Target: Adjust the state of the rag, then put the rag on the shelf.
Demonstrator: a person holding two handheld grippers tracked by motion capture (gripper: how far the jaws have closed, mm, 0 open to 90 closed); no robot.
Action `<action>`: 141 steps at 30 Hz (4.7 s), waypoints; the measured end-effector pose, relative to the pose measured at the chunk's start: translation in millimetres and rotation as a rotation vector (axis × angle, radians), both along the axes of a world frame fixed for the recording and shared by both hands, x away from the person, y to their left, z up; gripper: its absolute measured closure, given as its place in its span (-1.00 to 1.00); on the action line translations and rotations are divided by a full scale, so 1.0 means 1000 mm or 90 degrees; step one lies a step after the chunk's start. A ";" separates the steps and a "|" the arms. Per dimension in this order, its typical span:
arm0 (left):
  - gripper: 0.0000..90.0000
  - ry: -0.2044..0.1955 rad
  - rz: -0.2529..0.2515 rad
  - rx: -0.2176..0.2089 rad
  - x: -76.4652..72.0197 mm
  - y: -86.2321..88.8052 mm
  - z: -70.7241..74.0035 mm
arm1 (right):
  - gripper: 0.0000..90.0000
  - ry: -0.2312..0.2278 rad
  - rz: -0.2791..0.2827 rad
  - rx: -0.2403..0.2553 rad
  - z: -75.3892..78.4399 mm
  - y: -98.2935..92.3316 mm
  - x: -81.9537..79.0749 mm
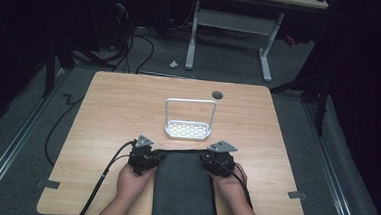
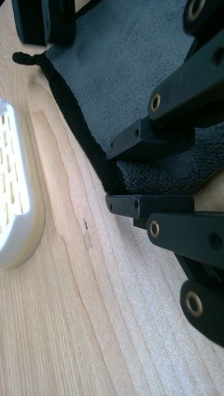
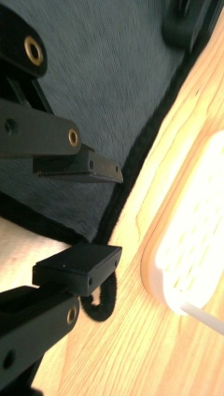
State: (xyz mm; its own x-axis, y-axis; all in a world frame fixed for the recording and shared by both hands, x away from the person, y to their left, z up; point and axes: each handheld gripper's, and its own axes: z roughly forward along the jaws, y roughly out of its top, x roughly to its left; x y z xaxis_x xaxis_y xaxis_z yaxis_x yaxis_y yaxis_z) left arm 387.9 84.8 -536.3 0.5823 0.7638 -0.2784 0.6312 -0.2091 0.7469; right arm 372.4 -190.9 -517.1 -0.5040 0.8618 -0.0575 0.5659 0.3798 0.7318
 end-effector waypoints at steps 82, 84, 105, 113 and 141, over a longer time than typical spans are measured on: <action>0.80 -0.142 0.002 -0.095 -0.019 0.013 0.052 | 0.78 -0.136 0.011 0.086 0.039 0.009 -0.037; 0.80 -0.147 -0.002 -0.101 -0.017 0.012 0.059 | 0.78 -0.145 0.014 0.086 0.044 0.009 -0.038; 0.81 -0.249 -0.005 -0.099 -0.011 0.007 0.134 | 0.78 -0.229 0.009 0.106 0.109 0.002 -0.034; 0.82 -0.278 0.005 -0.106 -0.007 0.009 0.155 | 0.78 -0.259 0.011 0.116 0.129 0.004 -0.030; 0.82 -0.370 -0.004 -0.115 0.005 0.000 0.229 | 0.78 -0.337 -0.007 0.140 0.195 -0.005 -0.021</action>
State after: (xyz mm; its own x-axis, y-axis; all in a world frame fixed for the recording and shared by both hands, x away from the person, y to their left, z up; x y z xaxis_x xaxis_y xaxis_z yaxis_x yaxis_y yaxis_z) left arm 393.1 84.8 -307.7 0.6826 0.7298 -0.0380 0.1086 -0.0499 0.9928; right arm 351.8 -195.5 -322.0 -0.4457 0.8873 -0.1184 0.1046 0.1830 0.9775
